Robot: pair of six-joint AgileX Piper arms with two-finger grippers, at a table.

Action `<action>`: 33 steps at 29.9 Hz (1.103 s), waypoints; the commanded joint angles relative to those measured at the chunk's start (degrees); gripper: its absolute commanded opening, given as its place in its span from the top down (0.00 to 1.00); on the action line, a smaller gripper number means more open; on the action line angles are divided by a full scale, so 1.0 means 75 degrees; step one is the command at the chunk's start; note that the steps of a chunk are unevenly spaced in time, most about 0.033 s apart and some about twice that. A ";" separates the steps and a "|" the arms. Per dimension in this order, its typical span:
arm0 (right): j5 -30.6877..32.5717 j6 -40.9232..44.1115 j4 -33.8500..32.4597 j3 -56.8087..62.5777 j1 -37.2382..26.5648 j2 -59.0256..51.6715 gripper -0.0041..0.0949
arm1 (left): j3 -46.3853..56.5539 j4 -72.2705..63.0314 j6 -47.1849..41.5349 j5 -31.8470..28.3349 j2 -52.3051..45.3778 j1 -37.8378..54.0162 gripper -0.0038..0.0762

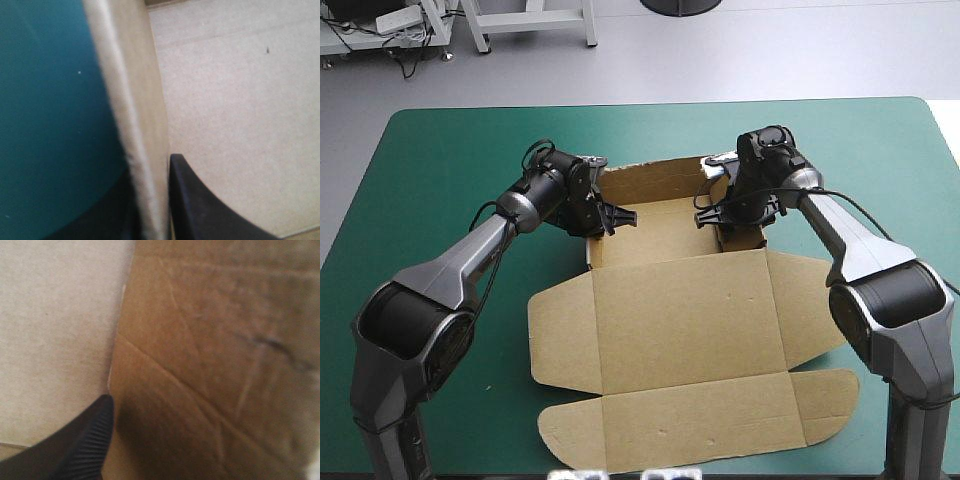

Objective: Fold the box

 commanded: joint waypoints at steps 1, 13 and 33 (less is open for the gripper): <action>0.0167 0.0225 -0.0098 -0.0377 0.0052 -0.0532 0.16 | -0.0544 -0.0215 0.0262 0.0017 -0.0638 -0.0156 0.66; 0.0167 0.0274 -0.0156 -0.0712 0.0052 -0.0680 0.14 | -0.1031 0.1023 0.0402 0.1524 -0.0681 -0.0156 0.22; 0.0103 -0.0078 -0.0834 -0.0781 0.0052 -0.2338 0.14 | -0.1046 0.0938 0.0952 -0.0253 -0.2658 -0.0156 0.23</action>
